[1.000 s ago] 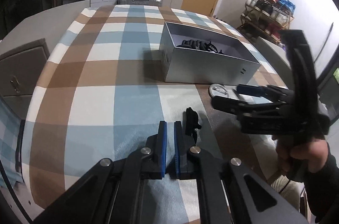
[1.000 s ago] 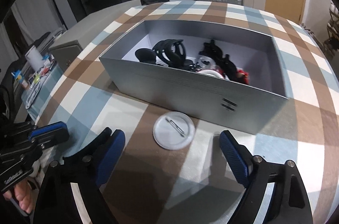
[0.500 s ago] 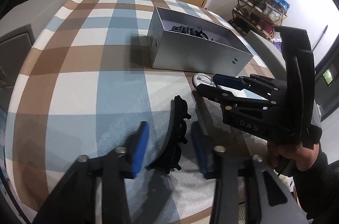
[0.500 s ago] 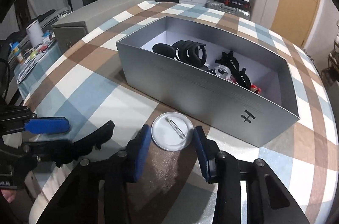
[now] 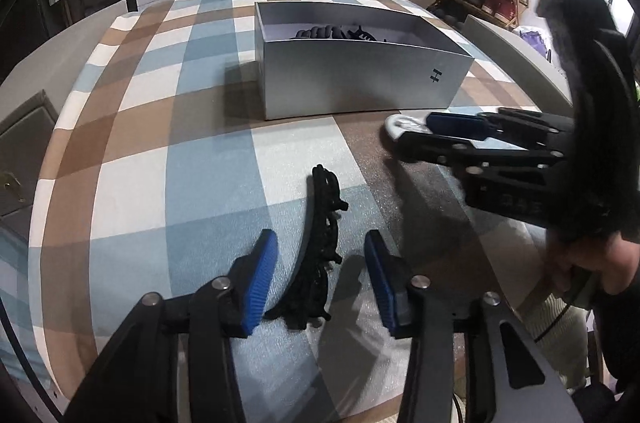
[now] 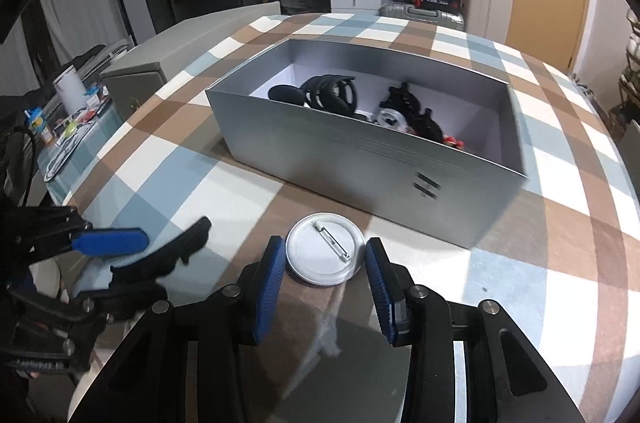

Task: Organize jewelry
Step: 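Grasp the second white pin badge with the right gripper while the left holds the band, then carry the band and badge into the silver box and open both grippers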

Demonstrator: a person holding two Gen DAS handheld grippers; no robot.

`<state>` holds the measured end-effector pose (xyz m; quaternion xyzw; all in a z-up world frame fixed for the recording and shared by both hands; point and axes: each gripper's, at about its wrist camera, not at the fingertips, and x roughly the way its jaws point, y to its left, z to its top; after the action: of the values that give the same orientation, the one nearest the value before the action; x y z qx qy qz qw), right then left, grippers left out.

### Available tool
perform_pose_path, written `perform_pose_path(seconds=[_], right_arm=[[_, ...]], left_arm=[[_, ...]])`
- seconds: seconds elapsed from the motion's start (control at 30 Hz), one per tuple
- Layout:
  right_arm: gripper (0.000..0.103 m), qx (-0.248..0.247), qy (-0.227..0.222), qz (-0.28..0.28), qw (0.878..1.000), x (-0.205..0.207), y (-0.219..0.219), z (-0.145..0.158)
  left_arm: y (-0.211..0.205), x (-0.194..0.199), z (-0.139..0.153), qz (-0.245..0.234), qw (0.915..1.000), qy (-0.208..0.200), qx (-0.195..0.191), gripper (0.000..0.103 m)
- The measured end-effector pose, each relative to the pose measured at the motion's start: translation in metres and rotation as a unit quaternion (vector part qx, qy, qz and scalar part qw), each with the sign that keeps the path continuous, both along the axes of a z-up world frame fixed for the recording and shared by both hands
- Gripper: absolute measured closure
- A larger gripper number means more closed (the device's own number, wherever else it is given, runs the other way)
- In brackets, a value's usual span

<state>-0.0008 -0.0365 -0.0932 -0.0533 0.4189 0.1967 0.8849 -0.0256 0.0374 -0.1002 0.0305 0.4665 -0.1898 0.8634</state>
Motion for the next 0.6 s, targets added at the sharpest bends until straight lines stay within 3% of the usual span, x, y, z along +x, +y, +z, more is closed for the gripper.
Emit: perform_pose_path(seconds=[0.03,0.07,0.27,0.6], right_arm=[[0.063,0.002,-0.001,-0.003,1.000,-0.002,-0.003,0.001],[0.063,0.006,-0.002,-0.007,1.000,-0.003,-0.007,0.002],[0.063,0.024,-0.010,-0.019,0.999,-0.010,-0.025,0.008],[0.063,0.092,-0.031,-0.035,0.995,-0.015,-0.058,0.036]], left_arm=[[-0.001,0.000,0.000,0.001,1.0000,0.000,0.005,0.083],[-0.002,0.001,0.000,0.003,0.9999,0.000,0.011,0.088],[-0.009,0.000,0.004,0.004,0.9998,-0.004,0.021,0.089],[-0.015,0.006,0.035,0.035,0.9974,-0.059,0.025,0.091]])
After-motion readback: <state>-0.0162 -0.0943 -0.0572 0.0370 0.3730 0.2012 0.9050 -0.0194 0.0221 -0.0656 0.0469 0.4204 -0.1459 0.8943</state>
